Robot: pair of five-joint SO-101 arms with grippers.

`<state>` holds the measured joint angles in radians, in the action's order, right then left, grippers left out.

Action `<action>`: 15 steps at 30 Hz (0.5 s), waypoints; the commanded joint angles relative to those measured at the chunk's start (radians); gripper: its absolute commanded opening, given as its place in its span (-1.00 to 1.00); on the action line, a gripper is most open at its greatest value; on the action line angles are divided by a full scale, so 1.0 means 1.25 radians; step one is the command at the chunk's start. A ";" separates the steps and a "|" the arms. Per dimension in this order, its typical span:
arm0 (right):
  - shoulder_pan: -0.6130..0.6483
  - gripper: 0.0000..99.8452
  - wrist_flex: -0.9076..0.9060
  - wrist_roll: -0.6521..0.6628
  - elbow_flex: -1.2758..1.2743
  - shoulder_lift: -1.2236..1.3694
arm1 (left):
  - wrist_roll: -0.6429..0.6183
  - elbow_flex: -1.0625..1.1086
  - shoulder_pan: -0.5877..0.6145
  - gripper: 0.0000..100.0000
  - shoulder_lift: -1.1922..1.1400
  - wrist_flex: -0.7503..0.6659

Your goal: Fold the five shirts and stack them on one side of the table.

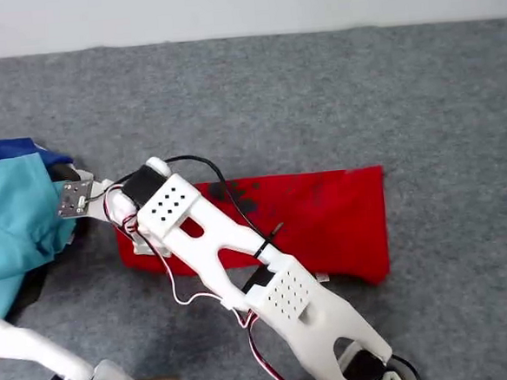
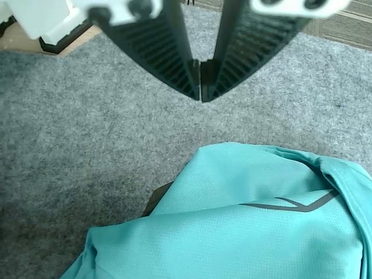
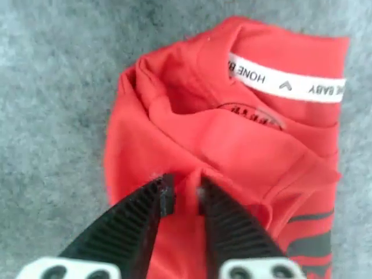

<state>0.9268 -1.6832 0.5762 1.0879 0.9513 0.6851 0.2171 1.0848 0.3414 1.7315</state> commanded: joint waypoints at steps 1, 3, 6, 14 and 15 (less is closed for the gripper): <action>-0.002 -0.98 0.012 0.048 0.015 -0.013 | 0.001 -0.006 -0.007 -0.97 0.026 0.004; -0.003 -0.98 -0.004 0.050 0.049 -0.013 | 0.001 -0.006 -0.007 -0.97 0.026 0.004; -0.014 -0.98 -0.050 0.052 0.133 -0.013 | 0.001 -0.006 -0.007 -0.97 0.026 0.004; -0.071 -0.98 -0.089 0.048 0.269 -0.040 | 0.002 -0.006 -0.007 -0.97 0.026 0.004; -0.078 -0.98 -0.089 0.039 0.270 -0.045 | 0.002 -0.007 -0.007 -0.97 0.026 0.004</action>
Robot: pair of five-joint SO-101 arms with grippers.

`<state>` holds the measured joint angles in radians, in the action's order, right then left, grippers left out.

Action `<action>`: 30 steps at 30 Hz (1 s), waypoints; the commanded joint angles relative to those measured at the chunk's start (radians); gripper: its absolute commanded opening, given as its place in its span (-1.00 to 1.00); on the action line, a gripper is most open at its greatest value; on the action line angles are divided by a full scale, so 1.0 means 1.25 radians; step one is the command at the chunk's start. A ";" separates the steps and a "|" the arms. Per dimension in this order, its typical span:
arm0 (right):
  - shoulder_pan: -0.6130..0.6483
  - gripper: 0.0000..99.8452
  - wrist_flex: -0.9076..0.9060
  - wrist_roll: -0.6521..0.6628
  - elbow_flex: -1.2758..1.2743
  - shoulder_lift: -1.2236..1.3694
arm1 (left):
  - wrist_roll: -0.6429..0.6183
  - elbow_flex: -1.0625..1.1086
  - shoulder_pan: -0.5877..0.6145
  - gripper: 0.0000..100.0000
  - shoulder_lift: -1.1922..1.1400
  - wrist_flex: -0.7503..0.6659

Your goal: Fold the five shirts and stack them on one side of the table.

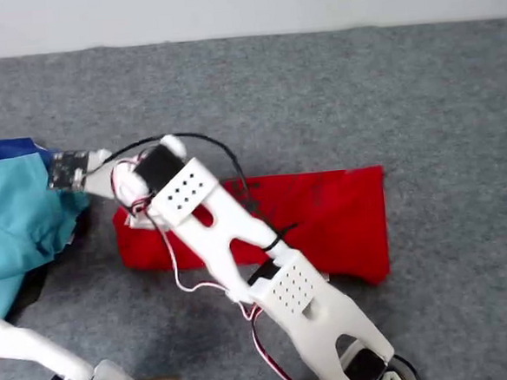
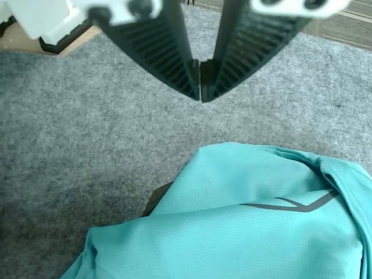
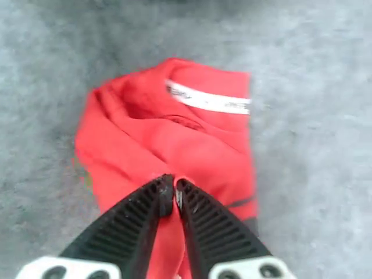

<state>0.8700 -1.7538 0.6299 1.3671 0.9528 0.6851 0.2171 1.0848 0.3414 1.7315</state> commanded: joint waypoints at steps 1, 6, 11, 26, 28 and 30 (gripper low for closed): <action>-0.041 -0.98 -0.033 -0.016 0.047 -0.050 | 0.002 -0.008 -0.007 -0.97 0.026 0.004; -0.077 -0.97 -0.026 -0.028 0.047 -0.002 | 0.002 -0.008 -0.007 -0.97 0.026 0.004; -0.082 -0.77 -0.028 -0.028 0.052 0.089 | 0.002 -0.008 -0.007 -0.97 0.026 -0.007; -0.107 -0.66 -0.034 -0.125 0.080 -0.064 | 0.002 -0.008 -0.007 -0.97 0.026 -0.007; -0.098 -0.82 -0.034 -0.125 0.017 -0.102 | 0.002 -0.008 -0.007 -0.97 0.026 -0.007; -0.085 -0.96 -0.034 -0.125 -0.065 -0.131 | 0.002 -0.008 -0.007 -0.97 0.026 -0.007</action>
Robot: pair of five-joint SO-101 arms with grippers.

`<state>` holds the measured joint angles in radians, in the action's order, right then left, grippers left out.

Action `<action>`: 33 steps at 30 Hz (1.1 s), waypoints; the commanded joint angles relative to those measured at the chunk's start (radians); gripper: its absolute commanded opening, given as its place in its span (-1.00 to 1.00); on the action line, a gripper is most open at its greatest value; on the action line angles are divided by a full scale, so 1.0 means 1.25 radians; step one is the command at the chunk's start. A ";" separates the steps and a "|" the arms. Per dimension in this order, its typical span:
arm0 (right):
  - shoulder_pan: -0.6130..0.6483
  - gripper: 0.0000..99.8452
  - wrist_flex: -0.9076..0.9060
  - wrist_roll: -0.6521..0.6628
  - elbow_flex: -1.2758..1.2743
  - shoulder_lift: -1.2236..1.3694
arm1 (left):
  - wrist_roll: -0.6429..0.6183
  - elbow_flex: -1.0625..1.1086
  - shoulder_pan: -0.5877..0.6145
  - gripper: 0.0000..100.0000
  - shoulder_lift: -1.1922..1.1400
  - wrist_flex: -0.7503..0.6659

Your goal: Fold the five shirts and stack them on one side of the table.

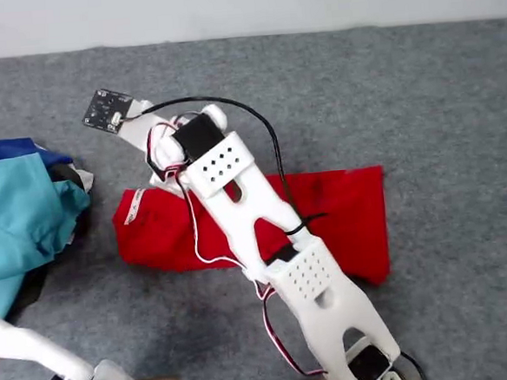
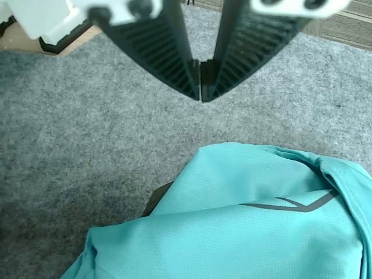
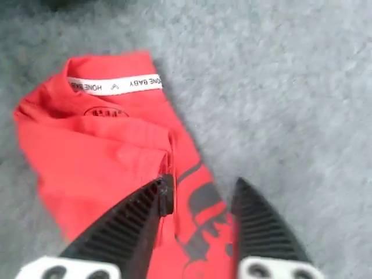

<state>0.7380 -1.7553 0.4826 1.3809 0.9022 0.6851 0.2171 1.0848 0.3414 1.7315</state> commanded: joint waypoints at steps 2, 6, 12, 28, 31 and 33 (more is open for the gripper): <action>0.033 -0.98 -0.031 -0.006 -0.162 -0.101 | 0.002 -0.008 -0.007 -0.97 0.026 -0.007; 0.060 -0.98 0.004 -0.006 -0.288 -0.095 | 0.002 -0.008 -0.007 -0.97 0.026 -0.007; 0.069 -0.98 0.187 -0.005 -0.314 -0.015 | 0.002 -0.008 -0.007 -0.97 0.026 -0.007; 0.071 -0.98 0.025 -0.006 -0.103 0.018 | 0.002 -0.008 -0.007 -0.97 0.026 -0.006; 0.052 -0.98 -0.037 -0.009 -0.093 0.012 | 0.002 -0.008 -0.007 -0.97 0.026 -0.006; 0.026 -0.98 -0.036 -0.010 -0.131 -0.006 | 0.002 -0.008 -0.007 -0.97 0.026 -0.006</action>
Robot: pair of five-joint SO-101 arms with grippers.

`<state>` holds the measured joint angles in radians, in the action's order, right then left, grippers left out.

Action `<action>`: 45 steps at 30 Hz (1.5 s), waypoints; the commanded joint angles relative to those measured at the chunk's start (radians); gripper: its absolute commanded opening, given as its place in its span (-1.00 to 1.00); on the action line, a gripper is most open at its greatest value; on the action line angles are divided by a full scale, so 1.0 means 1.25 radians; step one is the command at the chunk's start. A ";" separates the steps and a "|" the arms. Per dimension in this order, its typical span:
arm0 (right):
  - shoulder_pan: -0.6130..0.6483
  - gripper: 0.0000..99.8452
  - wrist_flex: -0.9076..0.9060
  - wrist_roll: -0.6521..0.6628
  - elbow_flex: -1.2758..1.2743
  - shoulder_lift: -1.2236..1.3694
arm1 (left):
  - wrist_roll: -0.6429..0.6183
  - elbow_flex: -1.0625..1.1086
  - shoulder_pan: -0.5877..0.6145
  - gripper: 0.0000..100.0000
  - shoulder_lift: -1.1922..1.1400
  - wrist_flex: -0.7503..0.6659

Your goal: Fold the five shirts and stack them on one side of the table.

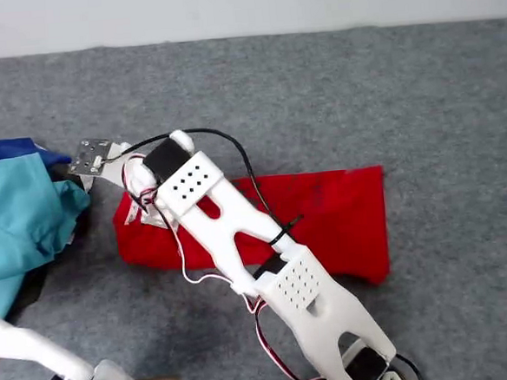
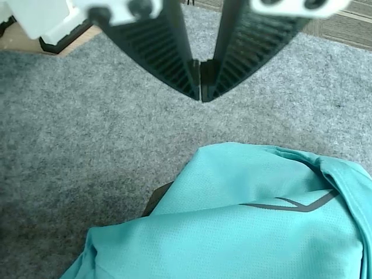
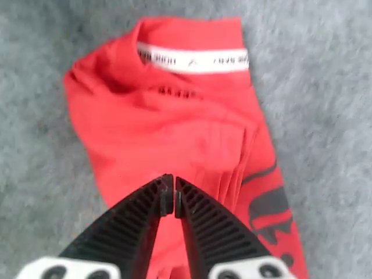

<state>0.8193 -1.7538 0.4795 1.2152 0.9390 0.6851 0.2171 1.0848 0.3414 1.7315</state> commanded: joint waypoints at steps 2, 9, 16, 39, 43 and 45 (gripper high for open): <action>-0.057 -0.98 -0.036 -0.007 -0.061 -0.061 | 0.002 -0.008 -0.007 -0.97 0.026 -0.006; -0.133 -0.98 -0.017 -0.004 -0.311 -0.121 | 0.002 -0.009 -0.007 -0.97 0.026 -0.006; -0.233 -0.98 0.041 -0.004 -0.336 -0.063 | 0.002 -0.009 -0.007 -0.97 0.026 -0.006; 0.007 -0.98 0.320 -0.010 -0.338 -0.132 | 0.002 -0.008 -0.007 -0.97 0.026 -0.006; 0.050 -0.98 0.305 -0.006 -0.338 -0.068 | 0.002 -0.008 -0.007 -0.97 0.026 -0.006; 0.058 -0.98 0.296 -0.005 -0.336 -0.058 | 0.002 -0.008 -0.007 -0.97 0.026 -0.006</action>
<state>0.8700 -1.3748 0.4764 0.7902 0.8746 0.6851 0.2171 1.0848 0.3414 1.7315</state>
